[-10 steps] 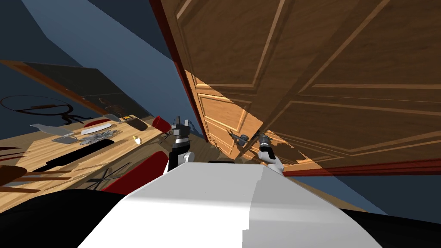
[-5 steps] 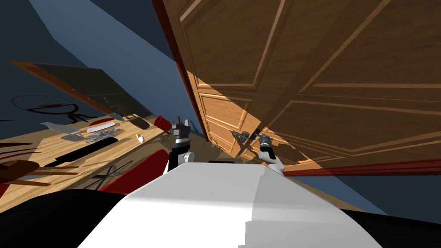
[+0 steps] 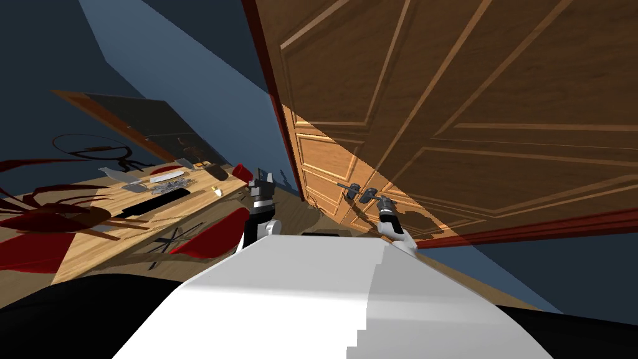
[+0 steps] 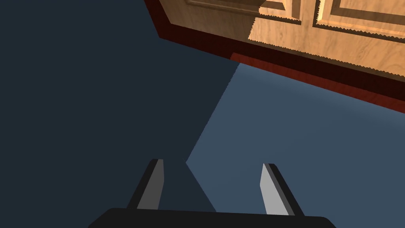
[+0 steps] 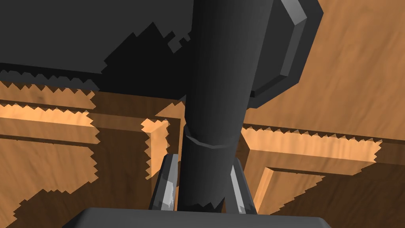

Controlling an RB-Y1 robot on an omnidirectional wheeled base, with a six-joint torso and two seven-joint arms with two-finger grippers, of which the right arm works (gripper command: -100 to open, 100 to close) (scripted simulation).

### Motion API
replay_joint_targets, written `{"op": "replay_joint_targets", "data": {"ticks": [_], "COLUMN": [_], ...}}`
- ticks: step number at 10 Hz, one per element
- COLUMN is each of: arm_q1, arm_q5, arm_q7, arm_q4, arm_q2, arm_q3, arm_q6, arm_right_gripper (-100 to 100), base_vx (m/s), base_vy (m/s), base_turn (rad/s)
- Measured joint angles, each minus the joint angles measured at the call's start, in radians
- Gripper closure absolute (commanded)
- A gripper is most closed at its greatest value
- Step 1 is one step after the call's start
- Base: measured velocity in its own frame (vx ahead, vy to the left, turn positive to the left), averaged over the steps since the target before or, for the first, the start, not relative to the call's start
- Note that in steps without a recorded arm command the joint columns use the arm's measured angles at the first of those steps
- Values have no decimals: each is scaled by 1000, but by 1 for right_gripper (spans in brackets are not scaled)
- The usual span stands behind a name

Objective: Pull the door open

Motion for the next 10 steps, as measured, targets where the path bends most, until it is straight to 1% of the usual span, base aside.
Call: {"op": "replay_joint_targets", "data": {"ticks": [2,3,4,5,6,7,10], "arm_q1": [11,12,18,17,12,11,30], "arm_q5": [-3,-5,-7,-8,-9,-9,-12], "arm_q7": [-13,-23,-32,-43,-50,-51,-76], "arm_q4": [-10,-9,-25,-24,-22,-21,-43], "arm_q2": [-12,-18,-23,-29,-34,-34,-64], "arm_q3": [21,38,55,72,86,88,109], "arm_q6": [-2,-8,-4,-9,-13,-13,-28], "arm_right_gripper": [100,100,100,100,100,100,100], "base_vx": [-236,-209,-177,-130,-51,-166,-244], "base_vy": [-73,-90,-84,-54,-26,-33,-43], "base_turn": [181,166,182,161,36,137,153]}}
